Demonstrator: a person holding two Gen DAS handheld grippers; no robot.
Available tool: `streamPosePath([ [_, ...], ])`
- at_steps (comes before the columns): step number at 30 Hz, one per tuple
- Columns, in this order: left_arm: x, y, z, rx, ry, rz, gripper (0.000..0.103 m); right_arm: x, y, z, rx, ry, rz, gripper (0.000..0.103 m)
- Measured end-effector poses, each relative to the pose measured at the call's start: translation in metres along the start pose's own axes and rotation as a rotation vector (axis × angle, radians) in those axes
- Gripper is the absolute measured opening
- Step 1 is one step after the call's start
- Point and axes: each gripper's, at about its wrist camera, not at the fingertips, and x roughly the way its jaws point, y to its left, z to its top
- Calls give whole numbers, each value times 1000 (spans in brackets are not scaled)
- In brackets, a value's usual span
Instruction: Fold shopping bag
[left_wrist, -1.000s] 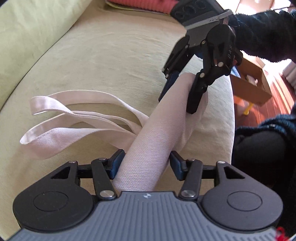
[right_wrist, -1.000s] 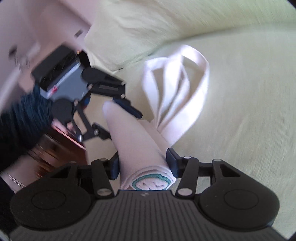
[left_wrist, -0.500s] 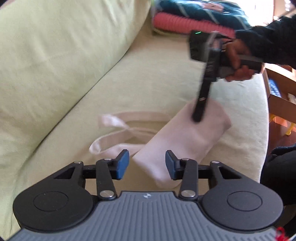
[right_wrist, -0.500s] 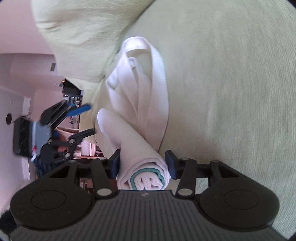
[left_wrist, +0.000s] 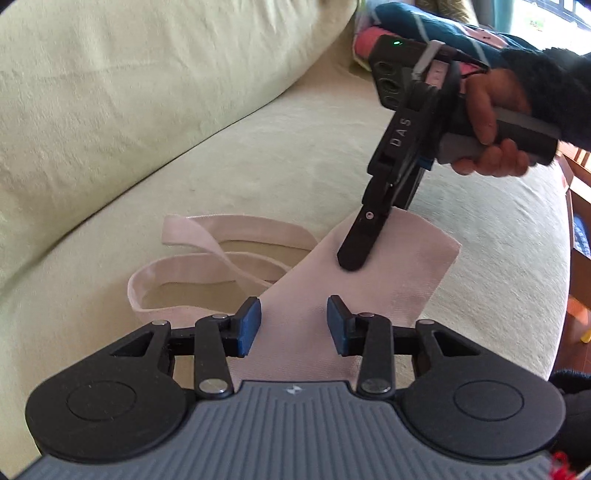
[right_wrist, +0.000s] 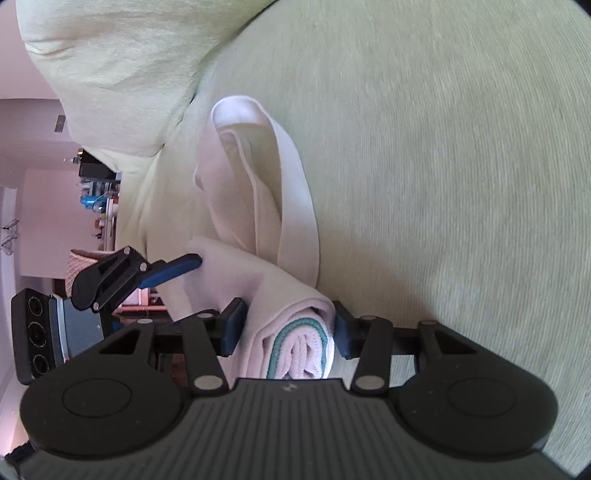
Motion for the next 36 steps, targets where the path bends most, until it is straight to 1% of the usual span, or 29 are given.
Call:
streamPosePath([
  [1, 4, 1, 2, -19, 5, -1, 46, -3, -1, -3, 1, -22, -5, 42],
  [3, 2, 5, 5, -40, 9, 0, 46, -9, -2, -15, 2, -93, -28, 42],
  [6, 1, 3, 7, -54, 7, -6, 46, -16, 6, -40, -33, -237, -74, 43],
  [7, 2, 3, 6, -58, 5, -4, 46, -17, 13, -49, -68, -287, -110, 44],
  [9, 4, 1, 7, -59, 3, 8, 46, -18, 29, -67, -158, -394, -200, 47],
  [12, 4, 1, 7, -73, 4, 12, 46, -23, 70, -98, -427, -591, -447, 49],
  [13, 3, 2, 6, -77, 3, 10, 46, -25, 80, -108, -504, -630, -479, 48],
  [15, 6, 3, 8, -79, 5, 12, 46, -27, 98, -126, -646, -682, -508, 44],
  [17, 11, 4, 11, -80, 9, 18, 46, -16, 113, -144, -789, -680, -529, 30],
  [19, 17, 6, 13, -87, 11, 21, 46, 2, 122, -149, -877, -642, -565, 28],
  [22, 21, 4, 13, -82, 9, 30, 46, 24, 117, -151, -910, -585, -613, 26],
  [25, 22, 5, 14, -84, 9, 29, 46, 31, 111, -154, -925, -610, -631, 26],
  [27, 22, 5, 14, -86, 10, 27, 46, 35, 113, -150, -945, -595, -646, 26],
  [30, 22, 6, 14, -89, 10, 24, 46, 35, 117, -145, -984, -574, -641, 27],
  [31, 22, 6, 14, -90, 10, 23, 46, 33, 116, -148, -1007, -569, -625, 28],
  [33, 23, 7, 15, -93, 11, 18, 46, 29, 114, -159, -1064, -556, -582, 37],
  [34, 23, 7, 15, -94, 11, 15, 46, 31, 114, -162, -1092, -544, -591, 40],
  [36, 24, 7, 15, -90, 13, 14, 46, 41, 111, -167, -1169, -501, -647, 39],
])
